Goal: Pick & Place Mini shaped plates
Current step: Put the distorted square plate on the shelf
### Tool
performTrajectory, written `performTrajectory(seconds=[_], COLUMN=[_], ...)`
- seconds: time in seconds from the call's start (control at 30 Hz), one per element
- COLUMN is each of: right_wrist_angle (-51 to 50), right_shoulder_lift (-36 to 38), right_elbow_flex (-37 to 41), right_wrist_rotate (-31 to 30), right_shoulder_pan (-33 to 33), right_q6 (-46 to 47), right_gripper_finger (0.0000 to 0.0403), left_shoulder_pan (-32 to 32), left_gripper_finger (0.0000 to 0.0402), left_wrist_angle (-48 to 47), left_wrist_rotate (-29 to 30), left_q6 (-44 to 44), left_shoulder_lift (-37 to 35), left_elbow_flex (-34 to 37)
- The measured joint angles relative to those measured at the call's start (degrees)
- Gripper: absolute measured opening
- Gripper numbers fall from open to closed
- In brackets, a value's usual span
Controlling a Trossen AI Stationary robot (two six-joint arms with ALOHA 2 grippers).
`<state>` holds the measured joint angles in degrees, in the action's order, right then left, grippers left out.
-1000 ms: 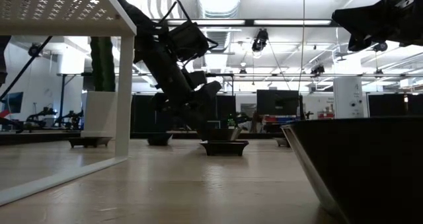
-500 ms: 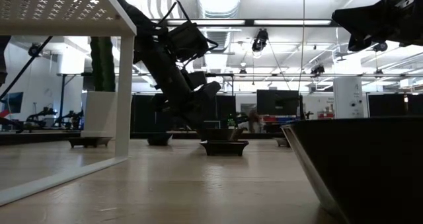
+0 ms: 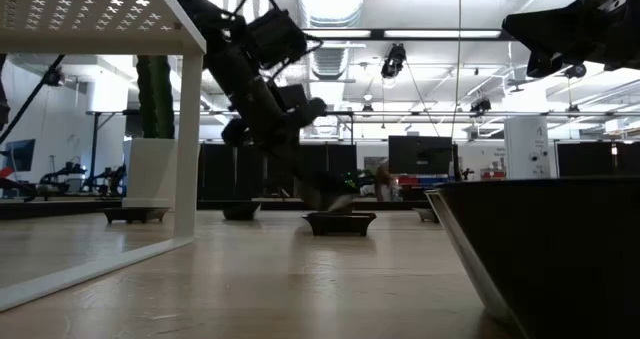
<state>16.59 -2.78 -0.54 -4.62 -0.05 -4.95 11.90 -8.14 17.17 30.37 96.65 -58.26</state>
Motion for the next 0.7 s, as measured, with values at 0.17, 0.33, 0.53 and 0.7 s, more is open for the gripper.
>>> performTrajectory(seconds=[0.17,0.33,0.53,0.7], right_wrist_angle=[0.0,0.0,0.0,0.3], right_shoulder_lift=[0.0,0.0,0.0,0.0], right_elbow_flex=[0.0,0.0,0.0,0.0], right_wrist_rotate=[0.0,0.0,0.0,0.0], right_shoulder_pan=[0.0,0.0,0.0,0.0], right_q6=[0.0,0.0,0.0,0.0], right_gripper_finger=[0.0034,0.0034,0.0034,0.0034], left_shoulder_pan=[-0.1,-0.1,-0.9,-1.6], left_gripper_finger=[0.0000,0.0000,0.0000,0.0000], left_wrist_angle=[-3.7,-9.2,-20.4,-28.1], left_wrist_rotate=[1.1,0.7,-1.0,-7.3], left_q6=[-1.5,-3.7,-5.8,-6.3], left_shoulder_lift=[-5.0,-11.6,-22.0,-31.1], left_elbow_flex=[0.0,0.1,0.1,0.1])
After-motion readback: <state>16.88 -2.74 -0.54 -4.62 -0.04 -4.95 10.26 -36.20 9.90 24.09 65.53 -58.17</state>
